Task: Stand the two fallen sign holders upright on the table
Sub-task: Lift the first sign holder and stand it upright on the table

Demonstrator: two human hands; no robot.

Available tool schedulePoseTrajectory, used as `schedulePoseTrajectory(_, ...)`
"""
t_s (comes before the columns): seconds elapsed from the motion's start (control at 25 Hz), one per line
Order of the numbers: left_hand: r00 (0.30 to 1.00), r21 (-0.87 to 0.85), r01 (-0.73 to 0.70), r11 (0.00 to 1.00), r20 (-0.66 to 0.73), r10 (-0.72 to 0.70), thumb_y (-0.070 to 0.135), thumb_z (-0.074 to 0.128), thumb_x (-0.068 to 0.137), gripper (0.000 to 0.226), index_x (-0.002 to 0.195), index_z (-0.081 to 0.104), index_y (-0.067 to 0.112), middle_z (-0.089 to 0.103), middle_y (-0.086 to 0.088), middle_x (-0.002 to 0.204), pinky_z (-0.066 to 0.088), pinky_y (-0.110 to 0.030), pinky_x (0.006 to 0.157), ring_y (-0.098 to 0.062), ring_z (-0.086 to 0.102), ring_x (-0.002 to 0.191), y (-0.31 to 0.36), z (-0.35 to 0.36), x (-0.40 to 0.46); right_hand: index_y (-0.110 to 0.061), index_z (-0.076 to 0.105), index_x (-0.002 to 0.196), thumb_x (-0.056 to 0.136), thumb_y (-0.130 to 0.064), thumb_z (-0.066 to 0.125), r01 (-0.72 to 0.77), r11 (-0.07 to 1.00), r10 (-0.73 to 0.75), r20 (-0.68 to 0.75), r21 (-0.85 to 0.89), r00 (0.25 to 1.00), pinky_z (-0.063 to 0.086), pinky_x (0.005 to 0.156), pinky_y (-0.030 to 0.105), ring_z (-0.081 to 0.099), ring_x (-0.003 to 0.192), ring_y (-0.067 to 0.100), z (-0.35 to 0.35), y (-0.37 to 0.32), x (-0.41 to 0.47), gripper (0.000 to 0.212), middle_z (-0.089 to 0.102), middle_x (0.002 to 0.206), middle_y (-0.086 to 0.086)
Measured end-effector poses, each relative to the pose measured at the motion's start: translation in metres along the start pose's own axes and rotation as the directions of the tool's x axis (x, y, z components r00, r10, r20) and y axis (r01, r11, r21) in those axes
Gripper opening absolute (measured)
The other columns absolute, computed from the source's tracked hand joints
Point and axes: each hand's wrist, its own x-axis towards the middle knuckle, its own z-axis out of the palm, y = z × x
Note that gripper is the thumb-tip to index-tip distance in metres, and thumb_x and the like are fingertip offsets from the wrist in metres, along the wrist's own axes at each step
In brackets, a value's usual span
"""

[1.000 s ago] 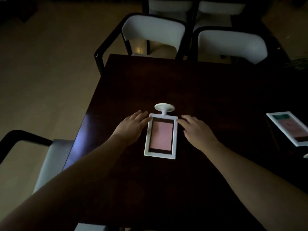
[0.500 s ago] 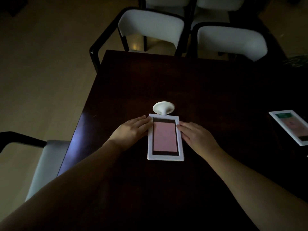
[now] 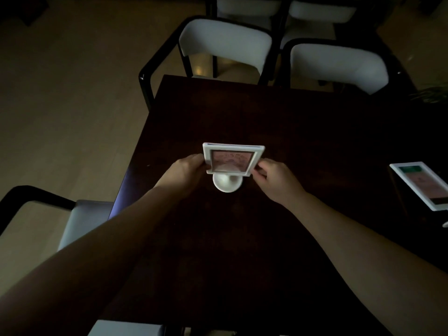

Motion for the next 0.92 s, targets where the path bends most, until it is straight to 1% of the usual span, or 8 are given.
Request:
schedulePoseTrajectory(0.12, 0.999, -0.013, 0.051, 0.999, 0.008, -0.051, 0.02, 0.055, 0.099, 0.015, 0.104, 0.064, 0.01, 0.069, -0.005, 0.098, 0.05, -0.044, 0.076, -0.021, 0.063, 0.085, -0.01, 0.0, 0.0, -0.013, 0.066, 0.102, 0.096, -0.021, 0.059, -0.051, 0.998, 0.051, 0.012, 0.031, 0.999, 0.034, 0.049, 0.012, 0.054, 0.06, -0.004, 0.012, -0.003, 0.002, 0.012, 0.059, 0.078, -0.009)
schedulePoseTrajectory(0.28, 0.994, -0.097, 0.107, 0.99, 0.0, -0.108, 0.034, 0.057, 0.097, 0.021, 0.115, 0.058, 0.023, 0.068, 0.0, 0.109, 0.051, -0.028, 0.073, -0.018, 0.066, 0.095, -0.018, 0.006, -0.006, -0.014, 0.064, 0.114, 0.097, -0.029, 0.057, -0.141, 0.988, 0.14, 0.014, 0.066, 0.99, 0.04, 0.052, 0.01, 0.058, 0.066, -0.005, 0.019, -0.007, -0.001, 0.023, 0.067, 0.096, -0.002)
schedulePoseTrajectory(0.36, 0.977, -0.061, 0.213, 0.975, 0.002, -0.213, 0.046, 0.062, 0.091, 0.053, 0.136, 0.045, 0.023, 0.061, -0.003, 0.132, 0.054, -0.037, 0.087, -0.019, 0.061, 0.115, -0.023, 0.013, -0.015, -0.018, 0.057, 0.132, 0.095, -0.038, 0.058, -0.288, 0.954, 0.285, 0.048, 0.084, 0.957, 0.054, 0.071, 0.024, 0.066, 0.087, 0.005, 0.022, -0.008, -0.011, 0.041, 0.065, 0.114, -0.004)
schedulePoseTrajectory(0.44, 0.955, 0.121, 0.298, 0.947, -0.046, -0.294, 0.054, 0.061, 0.088, 0.072, 0.145, 0.035, 0.018, 0.05, -0.008, 0.145, 0.05, -0.047, 0.097, -0.026, 0.05, 0.13, -0.026, 0.022, -0.03, -0.019, 0.051, 0.139, 0.096, -0.04, 0.057, -0.374, 0.927, 0.375, 0.045, -0.017, 0.926, 0.054, 0.088, 0.036, 0.063, 0.108, 0.016, 0.025, -0.007, -0.027, 0.049, 0.063, 0.126, -0.002)
schedulePoseTrajectory(0.52, 0.96, 0.285, 0.278, 0.917, -0.047, -0.277, 0.061, 0.054, 0.088, 0.079, 0.149, 0.032, 0.017, 0.041, -0.009, 0.154, 0.039, -0.052, 0.109, -0.031, 0.031, 0.144, -0.02, 0.033, -0.045, -0.019, 0.049, 0.142, 0.098, -0.041, 0.05, -0.318, 0.939, 0.329, 0.076, -0.13, 0.941, 0.045, 0.101, 0.037, 0.052, 0.127, 0.019, 0.031, -0.007, -0.045, 0.049, 0.057, 0.139, 0.002)
schedulePoseTrajectory(0.6, 0.976, 0.384, 0.174, 0.907, 0.053, -0.209, 0.066, 0.043, 0.088, 0.082, 0.153, 0.026, 0.021, 0.027, -0.006, 0.162, 0.02, -0.057, 0.118, -0.029, 0.007, 0.152, -0.011, 0.047, -0.057, -0.019, 0.038, 0.15, 0.101, -0.045, 0.04, -0.2, 0.963, 0.234, 0.195, -0.183, 0.952, 0.028, 0.114, 0.038, 0.027, 0.146, 0.016, 0.04, -0.011, -0.057, 0.056, 0.039, 0.156, 0.0)
schedulePoseTrajectory(0.72, 0.962, 0.477, 0.069, 0.876, 0.2, -0.184, 0.067, 0.029, 0.083, 0.087, 0.158, 0.012, 0.025, 0.01, -0.002, 0.167, 0.002, -0.061, 0.118, -0.027, -0.013, 0.151, -0.002, 0.068, -0.064, -0.025, 0.013, 0.158, 0.1, -0.059, 0.02, -0.043, 0.961, 0.141, 0.348, -0.275, 0.927, 0.002, 0.12, 0.039, -0.008, 0.15, 0.01, 0.056, -0.017, -0.062, 0.068, 0.006, 0.166, -0.008)
schedulePoseTrajectory(0.92, 0.926, 0.512, 0.082, 0.855, 0.278, -0.255, 0.065, 0.021, 0.081, 0.086, 0.158, 0.0, 0.03, -0.003, 0.002, 0.168, -0.006, -0.06, 0.118, -0.027, -0.019, 0.15, -0.004, 0.083, -0.059, -0.027, 0.006, 0.158, 0.093, -0.07, 0.003, 0.004, 0.935, 0.156, 0.419, -0.355, 0.894, -0.005, 0.121, 0.044, -0.016, 0.15, 0.014, 0.076, -0.015, -0.05, 0.078, -0.004, 0.167, -0.006)
